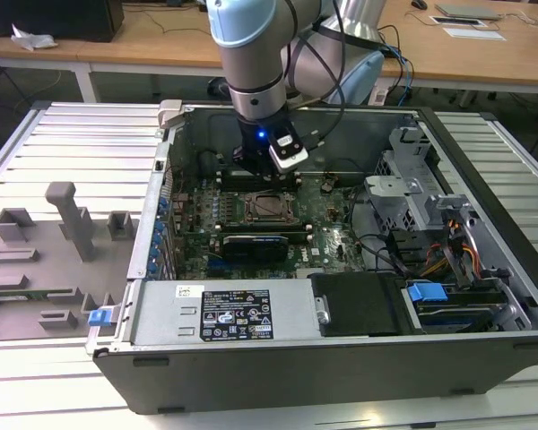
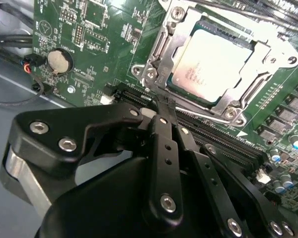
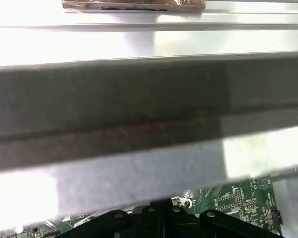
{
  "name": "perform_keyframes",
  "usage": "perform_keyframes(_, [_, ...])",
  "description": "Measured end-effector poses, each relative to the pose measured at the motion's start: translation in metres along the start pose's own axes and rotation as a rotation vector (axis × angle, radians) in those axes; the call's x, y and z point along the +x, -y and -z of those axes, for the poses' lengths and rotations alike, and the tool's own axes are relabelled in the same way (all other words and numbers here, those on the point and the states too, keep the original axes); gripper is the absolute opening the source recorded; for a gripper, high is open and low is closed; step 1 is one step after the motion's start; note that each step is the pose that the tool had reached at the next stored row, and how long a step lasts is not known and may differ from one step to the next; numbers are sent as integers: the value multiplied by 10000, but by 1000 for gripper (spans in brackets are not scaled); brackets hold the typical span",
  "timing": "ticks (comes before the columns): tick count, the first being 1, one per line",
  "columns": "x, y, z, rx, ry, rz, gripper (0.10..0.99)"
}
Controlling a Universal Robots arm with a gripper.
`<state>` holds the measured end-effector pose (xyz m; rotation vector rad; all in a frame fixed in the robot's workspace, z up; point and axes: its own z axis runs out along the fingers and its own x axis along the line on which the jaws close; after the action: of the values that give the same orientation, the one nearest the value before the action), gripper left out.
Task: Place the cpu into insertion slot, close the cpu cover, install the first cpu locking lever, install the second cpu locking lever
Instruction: 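Install the first cpu locking lever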
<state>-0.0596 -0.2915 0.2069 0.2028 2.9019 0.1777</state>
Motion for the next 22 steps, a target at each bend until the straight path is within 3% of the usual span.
perform_keyframes(2, [11,-33,-2,1,42,-24,106])
perform_keyframes(11, [68,-23,-19,-10,215,-78,106])
perform_keyframes(22, [94,15,-68,-2,235,-78,106])
